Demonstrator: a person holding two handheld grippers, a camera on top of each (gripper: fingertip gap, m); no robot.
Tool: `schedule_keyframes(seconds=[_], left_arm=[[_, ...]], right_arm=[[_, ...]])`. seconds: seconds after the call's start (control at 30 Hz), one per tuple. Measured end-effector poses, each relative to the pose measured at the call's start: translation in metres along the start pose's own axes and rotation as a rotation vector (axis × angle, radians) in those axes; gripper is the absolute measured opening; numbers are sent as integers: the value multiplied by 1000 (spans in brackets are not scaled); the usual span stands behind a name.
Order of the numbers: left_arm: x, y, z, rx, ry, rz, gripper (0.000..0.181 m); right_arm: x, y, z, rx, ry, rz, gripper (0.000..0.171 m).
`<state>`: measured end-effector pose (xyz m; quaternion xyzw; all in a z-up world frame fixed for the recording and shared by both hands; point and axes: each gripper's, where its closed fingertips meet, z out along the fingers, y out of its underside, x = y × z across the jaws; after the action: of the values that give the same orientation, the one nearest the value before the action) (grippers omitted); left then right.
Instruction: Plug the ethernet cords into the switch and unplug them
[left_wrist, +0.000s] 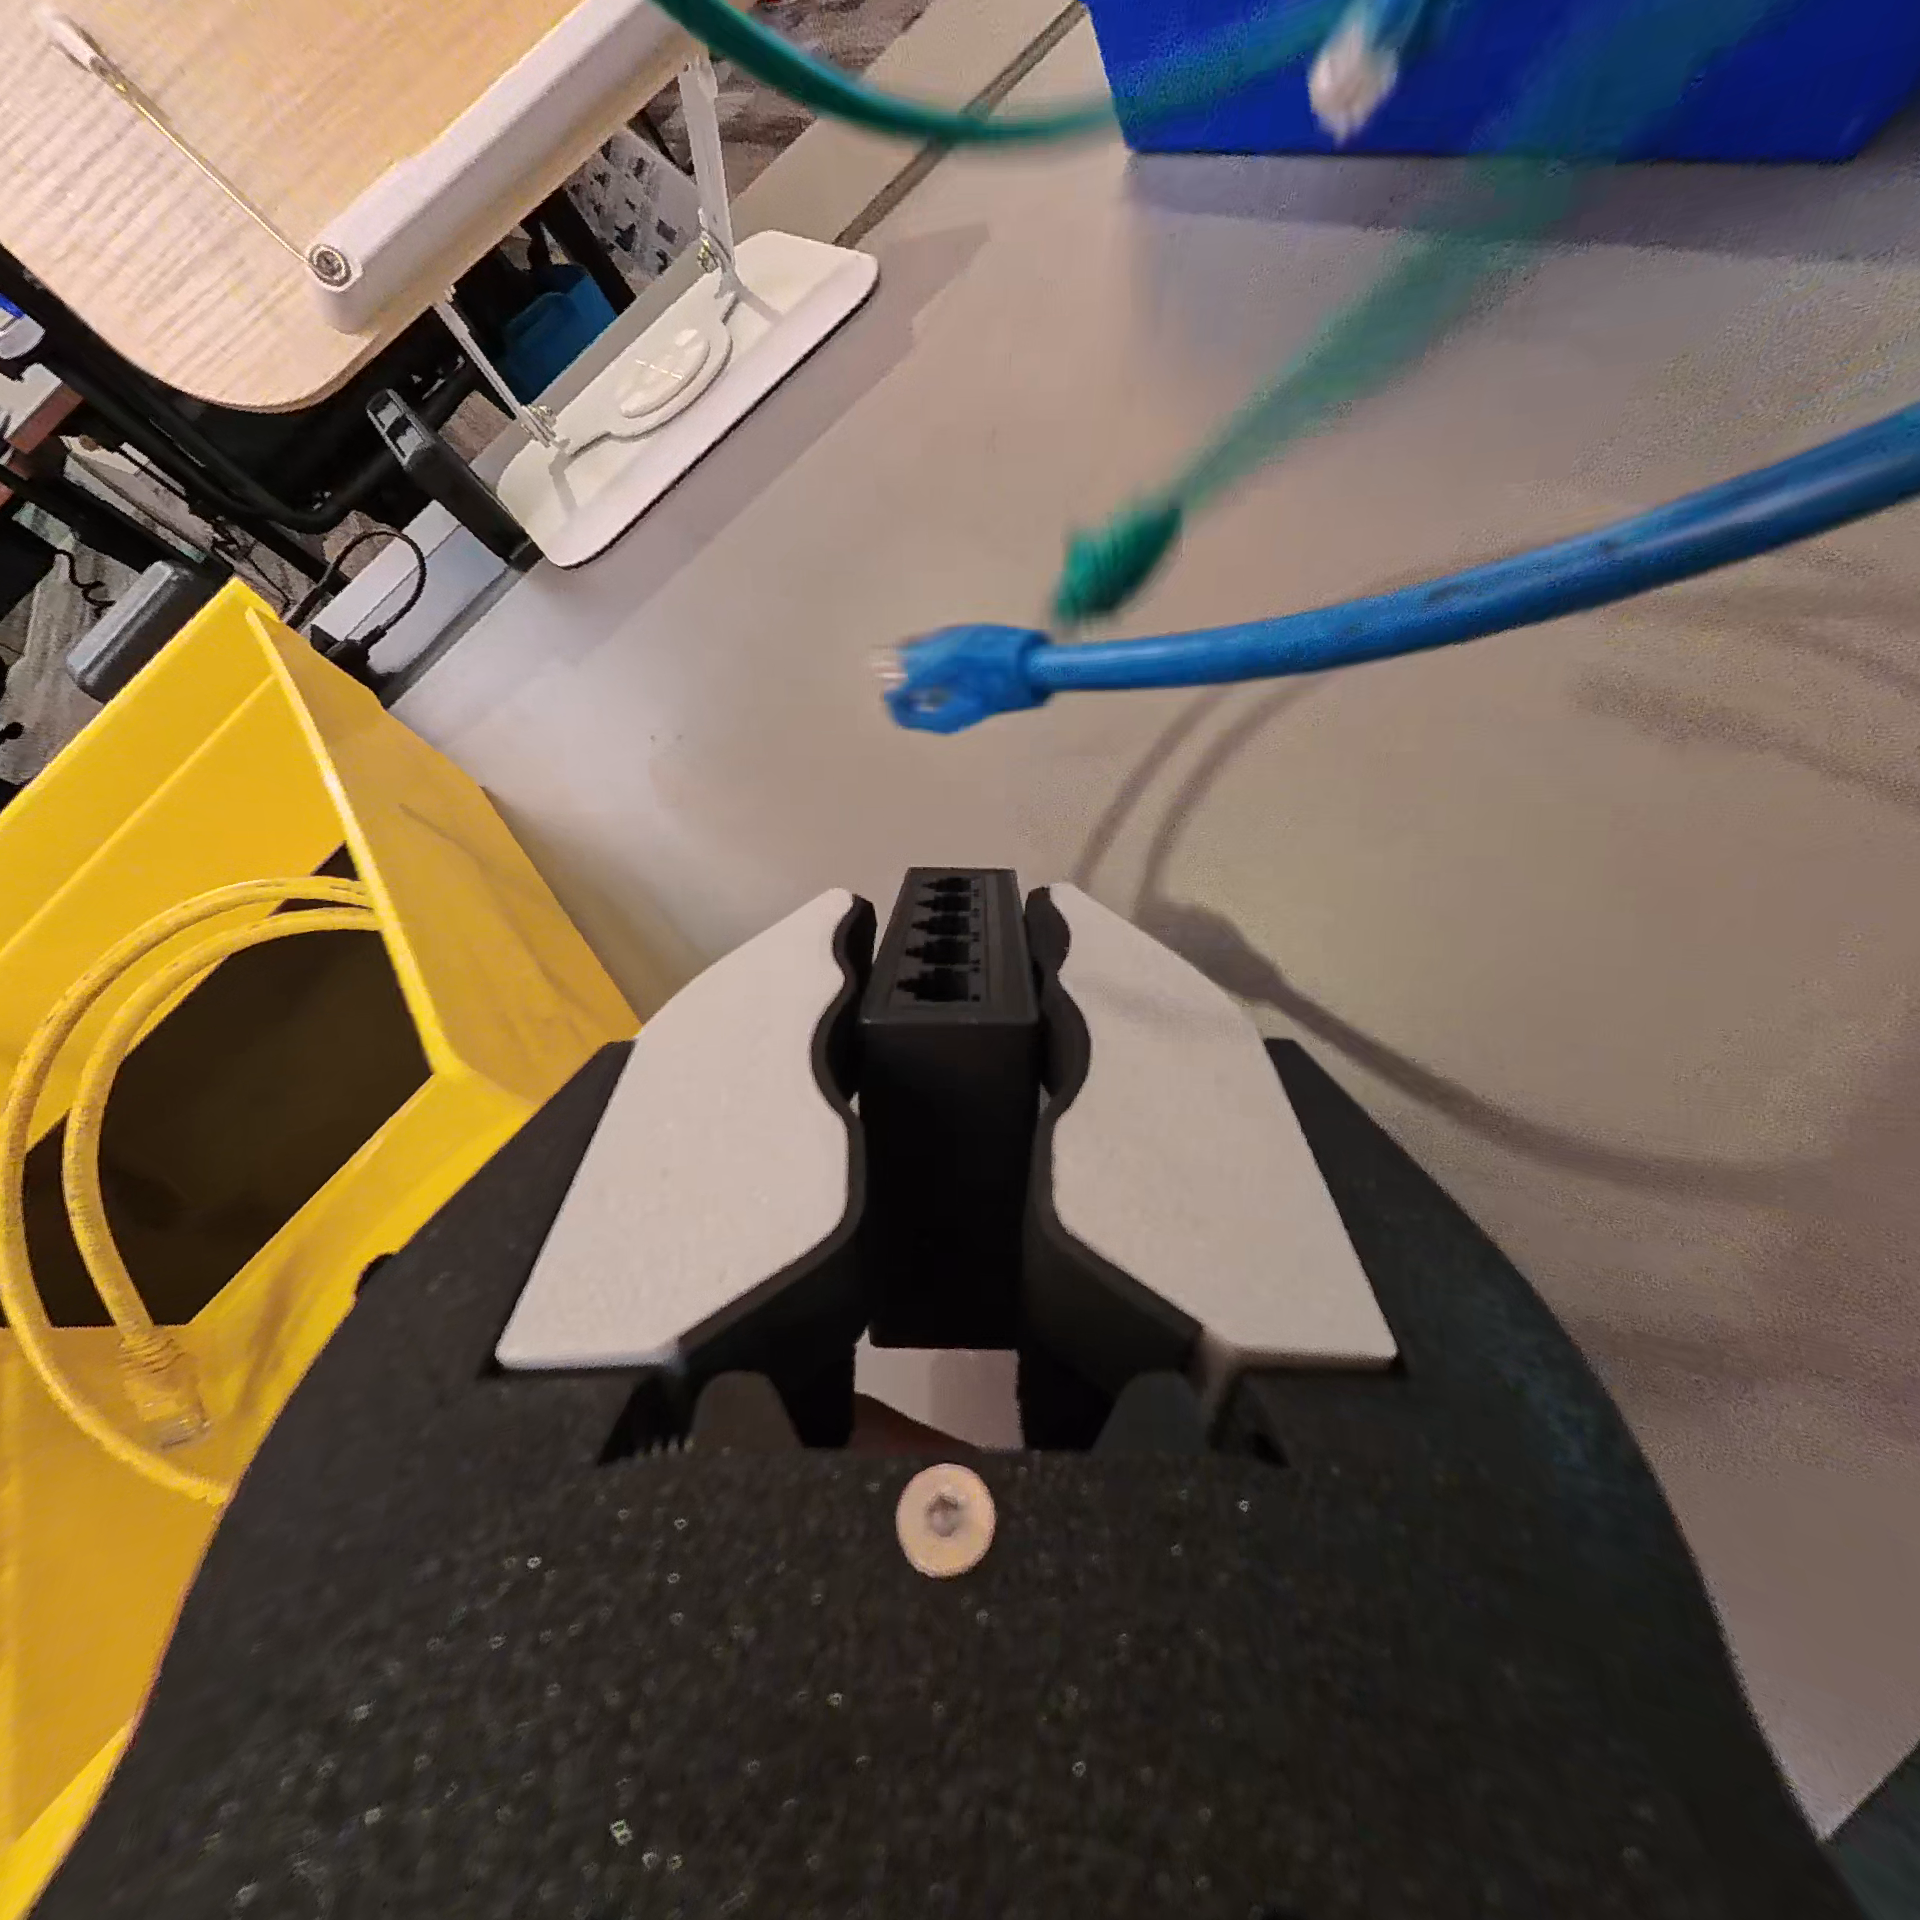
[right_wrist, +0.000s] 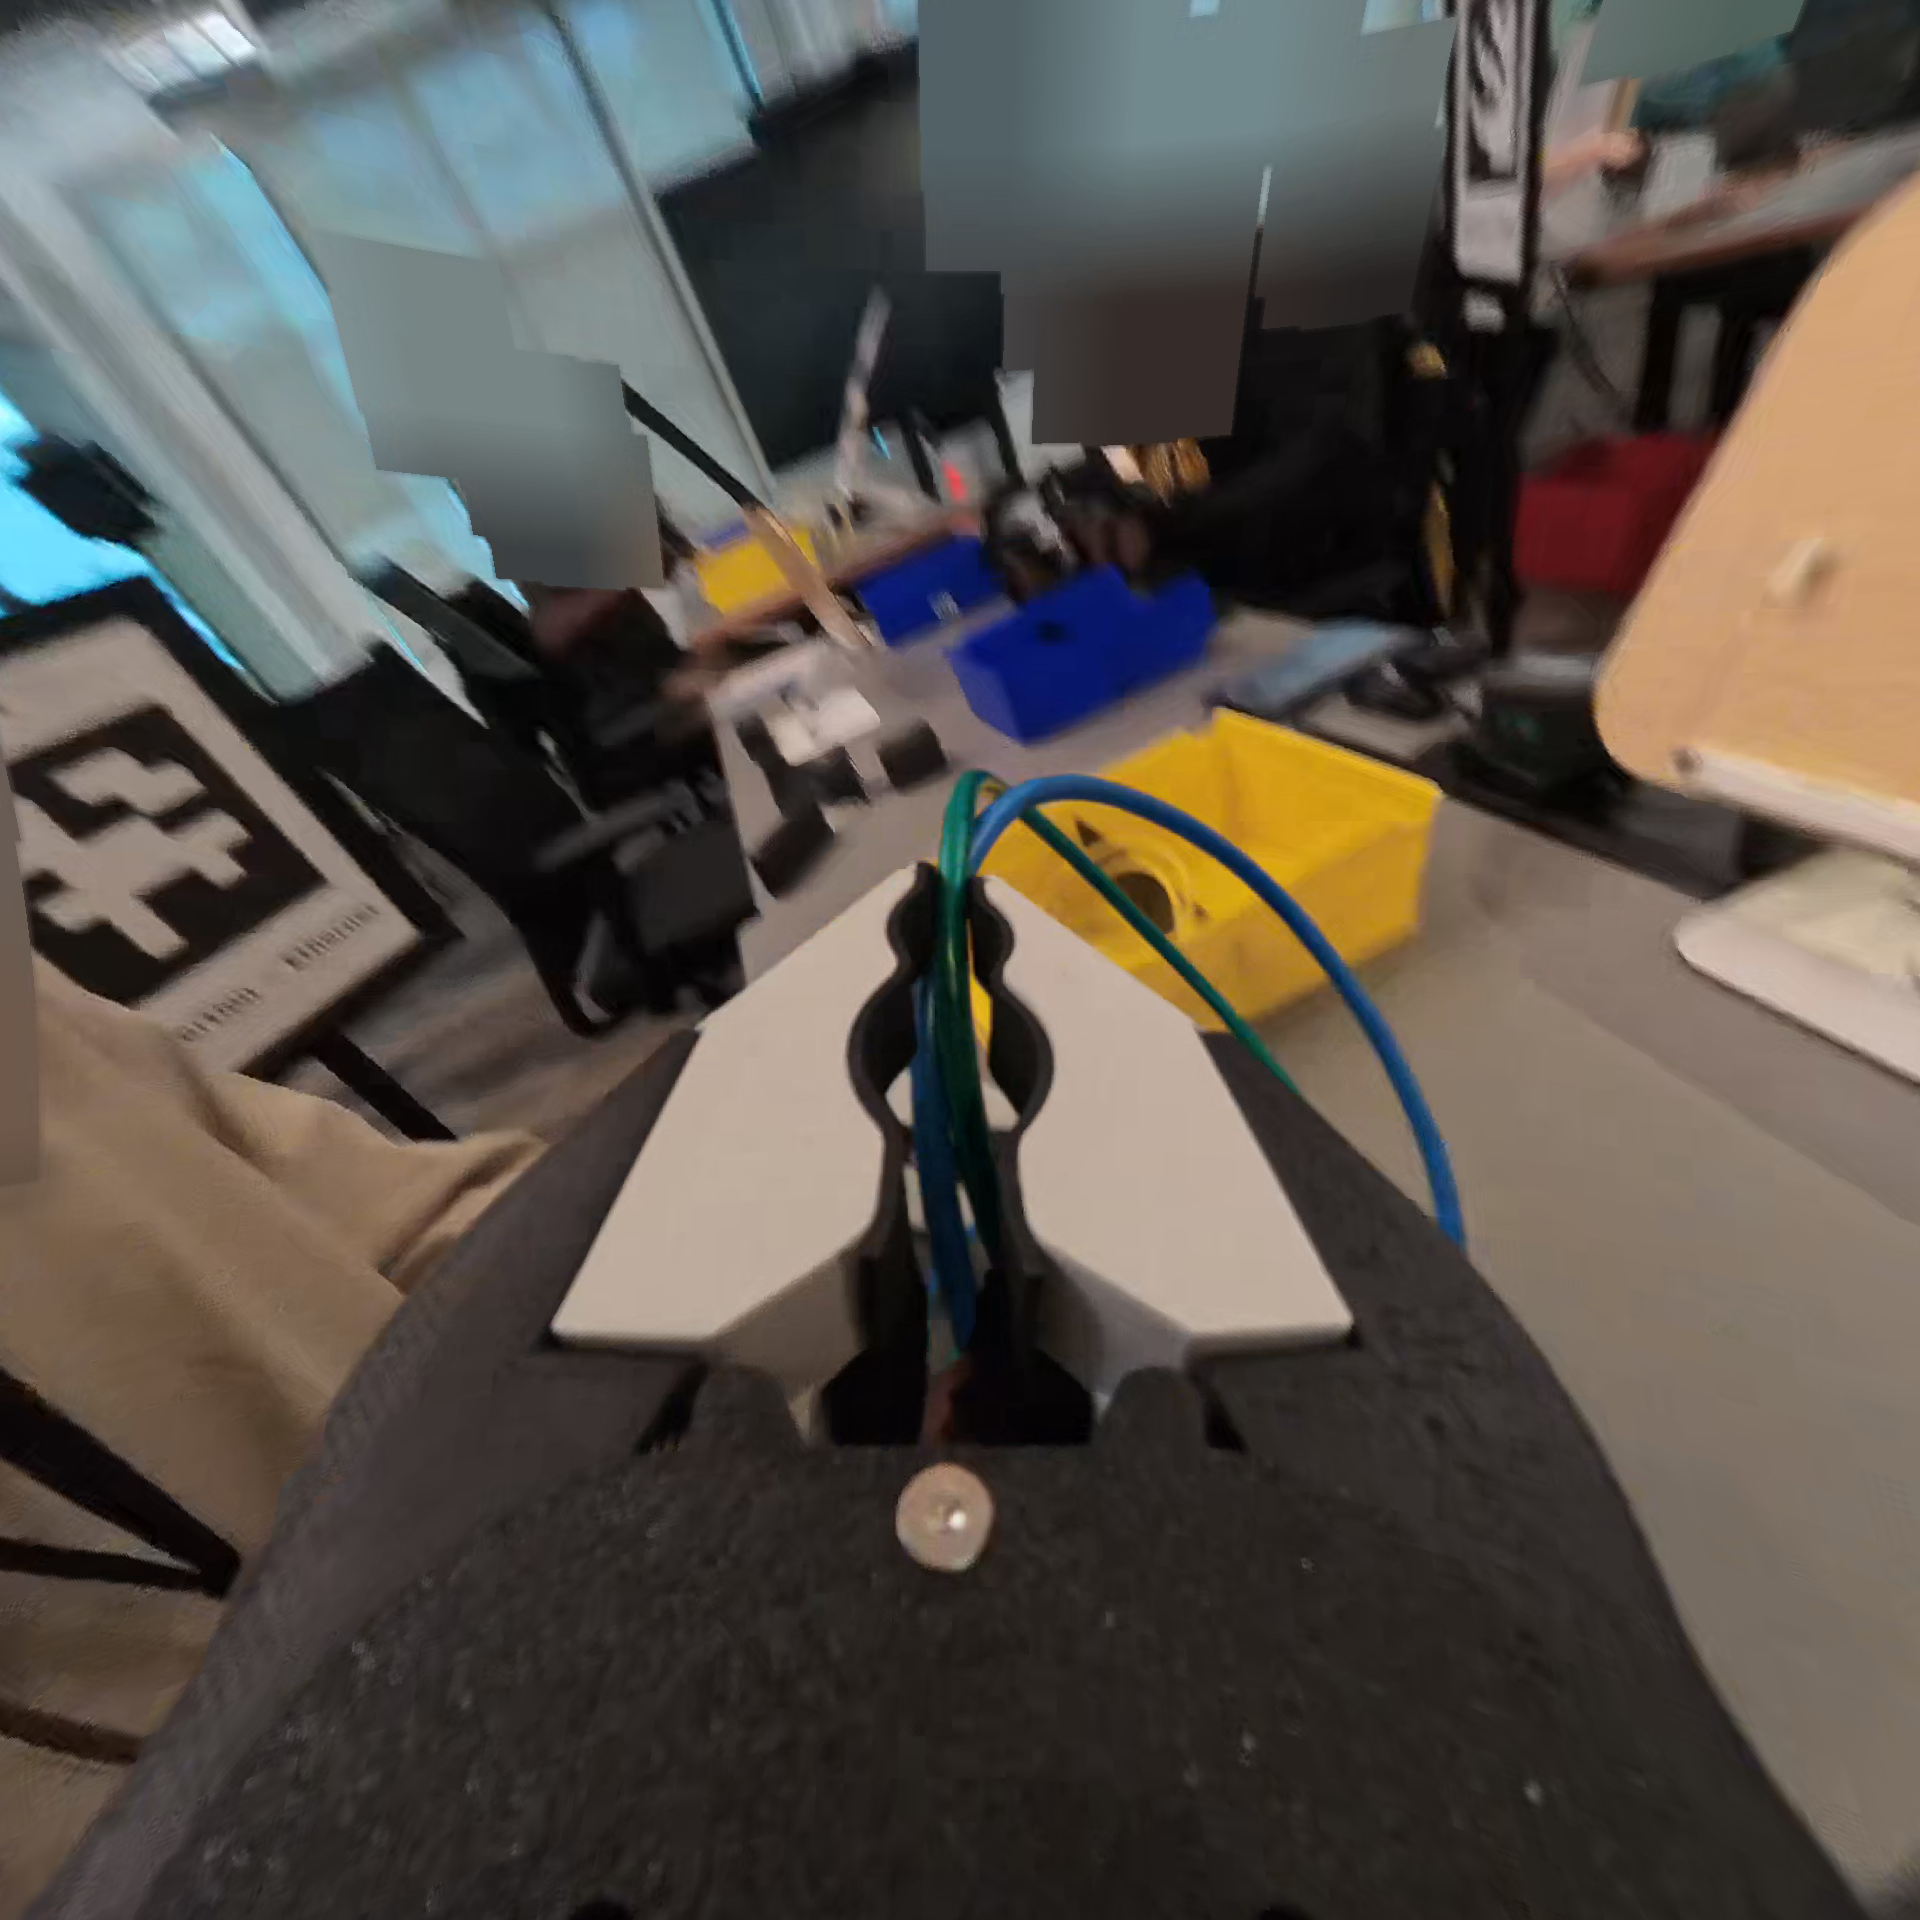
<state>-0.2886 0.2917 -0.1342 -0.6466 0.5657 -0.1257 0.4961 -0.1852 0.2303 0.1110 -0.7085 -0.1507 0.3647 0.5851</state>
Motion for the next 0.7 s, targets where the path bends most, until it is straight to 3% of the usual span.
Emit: schedule_keyframes(seconds=[0.1,0.2,0.3,0.57,0.7], left_arm=[[0,0,0,-2,-2,4,29],[-1,0,0,-2,-6,3,29],[-2,2,0,-4,-8,-2,29],[6,3,3,-12,22,12,29],[10,5,7,-28,16,40,29]], right_arm=[[33,-6,-7,52,140,-42,5],[92,51,-6,-187,335,-26,5],[99,75,0,-213,297,89,5],[97,75,1,-132,245,132,5],[92,114,6,-288,217,93,5]])
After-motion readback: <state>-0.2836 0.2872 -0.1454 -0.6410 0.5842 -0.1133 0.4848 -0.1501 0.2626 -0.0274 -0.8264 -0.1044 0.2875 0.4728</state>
